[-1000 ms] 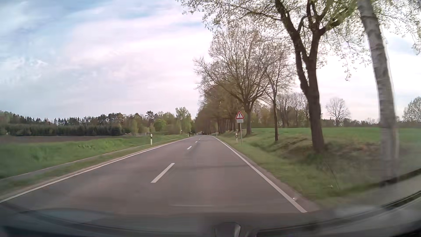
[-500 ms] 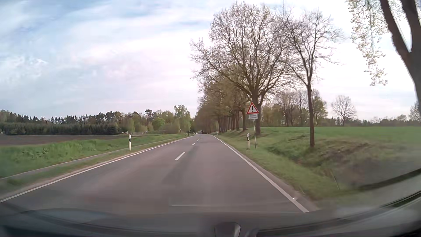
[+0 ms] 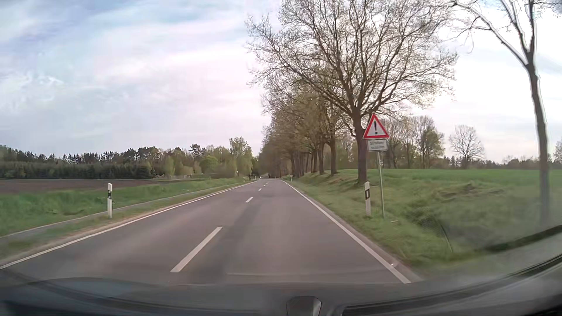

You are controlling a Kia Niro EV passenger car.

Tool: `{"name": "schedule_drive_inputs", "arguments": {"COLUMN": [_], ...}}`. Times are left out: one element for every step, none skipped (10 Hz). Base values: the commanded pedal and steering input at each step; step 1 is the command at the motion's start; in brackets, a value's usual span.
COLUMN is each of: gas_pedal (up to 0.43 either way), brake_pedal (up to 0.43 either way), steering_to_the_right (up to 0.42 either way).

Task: Follow the waypoints while adhering to traffic rules and regulations

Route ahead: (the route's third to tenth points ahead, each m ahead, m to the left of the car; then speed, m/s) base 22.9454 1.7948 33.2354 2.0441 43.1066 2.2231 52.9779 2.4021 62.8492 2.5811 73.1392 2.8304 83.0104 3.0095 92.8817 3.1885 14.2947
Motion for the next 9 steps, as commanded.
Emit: {"name": "schedule_drive_inputs", "arguments": {"gas_pedal": [0.13,0.13,0.13,0.13,0.13,0.13,0.118,0.118,0.118], "brake_pedal": [0.0,0.0,0.0,0.0,0.0,0.0,0.0,0.0,0.0], "steering_to_the_right": [-0.002,-0.003,-0.003,-0.003,-0.003,-0.003,-0.003,-0.003,-0.003]}}
